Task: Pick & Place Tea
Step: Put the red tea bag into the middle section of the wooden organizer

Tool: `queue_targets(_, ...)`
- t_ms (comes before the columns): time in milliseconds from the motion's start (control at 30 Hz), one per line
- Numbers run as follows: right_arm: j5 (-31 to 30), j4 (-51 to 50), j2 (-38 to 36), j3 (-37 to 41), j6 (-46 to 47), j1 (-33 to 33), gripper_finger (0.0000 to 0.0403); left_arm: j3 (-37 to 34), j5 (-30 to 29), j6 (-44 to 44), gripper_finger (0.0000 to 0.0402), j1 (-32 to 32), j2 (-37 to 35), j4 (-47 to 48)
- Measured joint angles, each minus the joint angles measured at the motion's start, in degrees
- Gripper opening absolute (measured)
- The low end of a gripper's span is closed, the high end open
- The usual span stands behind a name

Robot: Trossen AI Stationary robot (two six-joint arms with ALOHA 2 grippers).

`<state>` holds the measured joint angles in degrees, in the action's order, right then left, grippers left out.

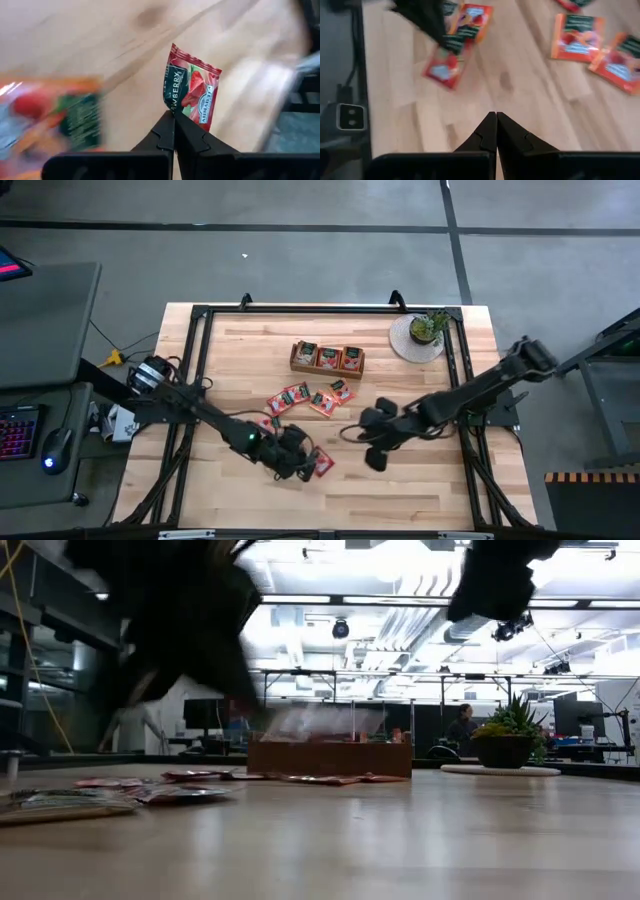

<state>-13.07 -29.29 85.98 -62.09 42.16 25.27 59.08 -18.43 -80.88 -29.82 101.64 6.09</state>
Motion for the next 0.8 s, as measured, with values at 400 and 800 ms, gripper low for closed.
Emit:
queue_targets(400,-3.5,19.7,-22.1,26.8,7.4,3.1,0.0,19.6,-0.1,20.3,0.0,9.9,-2.6,27.5)
queue_targets(800,-6.2,27.4,-27.2,32.1,4.1,1.5,0.0,33.0,4.9,49.6,0.0,24.3,-2.8,42.0)
